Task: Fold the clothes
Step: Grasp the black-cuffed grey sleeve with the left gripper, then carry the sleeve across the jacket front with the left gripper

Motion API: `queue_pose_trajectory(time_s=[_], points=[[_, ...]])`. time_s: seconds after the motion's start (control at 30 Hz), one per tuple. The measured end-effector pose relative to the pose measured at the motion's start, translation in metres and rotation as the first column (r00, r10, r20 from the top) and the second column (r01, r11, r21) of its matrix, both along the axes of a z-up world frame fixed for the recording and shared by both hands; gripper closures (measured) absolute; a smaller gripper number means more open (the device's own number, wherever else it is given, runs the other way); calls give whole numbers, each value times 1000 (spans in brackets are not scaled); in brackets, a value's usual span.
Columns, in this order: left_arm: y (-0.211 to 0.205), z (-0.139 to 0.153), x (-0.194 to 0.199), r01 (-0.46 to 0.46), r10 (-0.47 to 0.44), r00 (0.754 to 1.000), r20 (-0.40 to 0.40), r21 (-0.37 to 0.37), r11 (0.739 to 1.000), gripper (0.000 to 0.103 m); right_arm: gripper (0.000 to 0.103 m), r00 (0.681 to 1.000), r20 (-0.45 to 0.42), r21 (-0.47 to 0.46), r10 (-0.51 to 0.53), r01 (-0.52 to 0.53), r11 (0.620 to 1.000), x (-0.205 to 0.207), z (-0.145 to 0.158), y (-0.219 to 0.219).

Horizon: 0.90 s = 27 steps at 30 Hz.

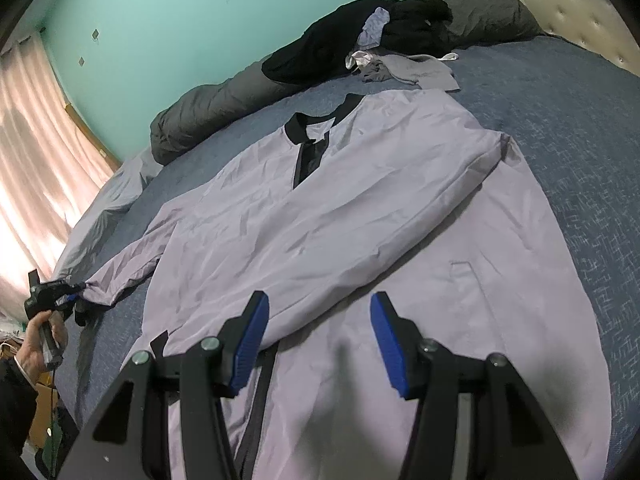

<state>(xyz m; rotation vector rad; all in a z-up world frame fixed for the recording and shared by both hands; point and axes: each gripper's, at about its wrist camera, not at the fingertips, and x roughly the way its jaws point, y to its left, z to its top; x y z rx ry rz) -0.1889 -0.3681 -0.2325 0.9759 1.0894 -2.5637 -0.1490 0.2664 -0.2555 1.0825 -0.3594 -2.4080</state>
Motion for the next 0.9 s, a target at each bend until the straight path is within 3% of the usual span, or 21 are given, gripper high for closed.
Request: queue_pose_trajectory(time_s=[0.3, 0.5, 0.7, 0.9], points=[[40, 74, -10, 53, -68, 993, -100, -148, 988, 98, 49, 1000, 12, -49, -24, 25, 999, -4, -4, 16], [99, 120, -32, 152, -180, 968, -175, -161, 975, 98, 49, 998, 30, -65, -47, 49, 997, -5, -9, 26], [193, 158, -64, 302, -342, 913, -221, -195, 933, 98, 49, 997, 36, -98, -64, 68, 993, -8, -9, 40], [291, 179, -85, 432, -485, 843, -234, -244, 868, 98, 47, 997, 28, -121, -71, 74, 990, -11, -7, 53]])
